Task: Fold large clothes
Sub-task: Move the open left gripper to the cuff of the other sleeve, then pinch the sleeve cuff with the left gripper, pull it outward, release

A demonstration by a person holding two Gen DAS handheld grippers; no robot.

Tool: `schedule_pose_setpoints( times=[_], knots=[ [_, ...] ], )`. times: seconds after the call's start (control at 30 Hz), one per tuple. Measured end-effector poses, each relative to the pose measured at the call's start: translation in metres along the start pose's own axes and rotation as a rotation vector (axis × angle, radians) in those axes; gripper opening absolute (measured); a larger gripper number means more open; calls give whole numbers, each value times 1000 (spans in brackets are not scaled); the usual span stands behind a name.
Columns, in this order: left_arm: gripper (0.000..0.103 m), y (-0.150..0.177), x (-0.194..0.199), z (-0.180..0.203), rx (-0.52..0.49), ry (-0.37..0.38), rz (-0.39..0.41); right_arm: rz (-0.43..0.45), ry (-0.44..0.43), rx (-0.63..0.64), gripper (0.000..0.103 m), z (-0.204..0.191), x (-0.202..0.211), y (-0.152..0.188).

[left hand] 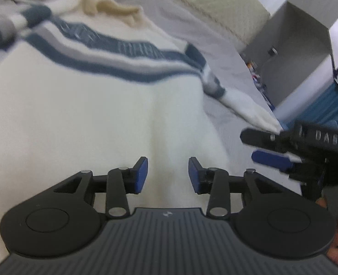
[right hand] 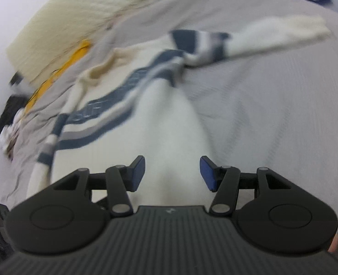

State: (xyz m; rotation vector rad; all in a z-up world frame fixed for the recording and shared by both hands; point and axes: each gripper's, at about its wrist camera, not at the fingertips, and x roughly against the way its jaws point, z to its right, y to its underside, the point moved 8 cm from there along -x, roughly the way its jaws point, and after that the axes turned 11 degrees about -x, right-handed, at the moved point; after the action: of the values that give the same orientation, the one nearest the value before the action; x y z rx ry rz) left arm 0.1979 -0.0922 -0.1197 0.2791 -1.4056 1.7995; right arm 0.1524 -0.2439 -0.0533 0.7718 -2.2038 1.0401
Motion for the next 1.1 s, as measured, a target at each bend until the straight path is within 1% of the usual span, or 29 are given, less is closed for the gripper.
schedule_pose_setpoints(
  times=[0.13,0.2,0.27,0.37,0.47,0.53,0.63,0.67,0.7,0.73,0.77,0.8,0.83,0.87,0.97,1.07,1.1],
  knots=[
    [45,-14,15,-30,26,-108,51,10,-9,75,55,-25,-21,-7],
    [45,-22,23,-50,58,-165,77,12,-26,106,55,-26,-34,-2],
    [45,-28,30,-68,73,-231,93,-11,-31,135,55,-23,-47,8],
    [45,-38,42,-92,70,-321,115,-60,-27,147,55,-16,-62,22],
    [45,-47,50,-114,46,-381,106,-74,-35,165,57,-20,-70,27],
    [45,-54,60,-128,15,-436,81,-71,-52,185,57,-26,-74,28],
    [46,-61,79,-149,-8,-488,42,-71,-69,218,57,-31,-80,28],
    [50,-62,88,-158,-6,-502,24,-77,-79,219,57,-32,-82,28],
    [57,-63,97,-170,17,-507,4,-82,-91,214,61,-32,-83,27],
    [61,-64,105,-181,48,-511,-9,-87,-109,204,66,-32,-85,26],
    [63,-63,113,-194,82,-523,-26,-93,-125,189,69,-32,-86,25],
    [63,-64,122,-207,100,-536,-51,-96,-137,174,73,-32,-86,23],
    [63,-62,127,-215,104,-545,-68,-99,-150,160,78,-32,-87,23],
    [63,-62,134,-225,111,-557,-90,-103,-159,149,80,-32,-88,22],
    [63,-53,143,-248,127,-560,-167,-108,-163,143,81,-32,-91,21],
    [64,-35,142,-260,132,-513,-271,-109,-161,144,81,-32,-93,21],
    [66,-31,141,-262,123,-510,-293,-108,-159,141,81,-31,-94,21]
  ],
)
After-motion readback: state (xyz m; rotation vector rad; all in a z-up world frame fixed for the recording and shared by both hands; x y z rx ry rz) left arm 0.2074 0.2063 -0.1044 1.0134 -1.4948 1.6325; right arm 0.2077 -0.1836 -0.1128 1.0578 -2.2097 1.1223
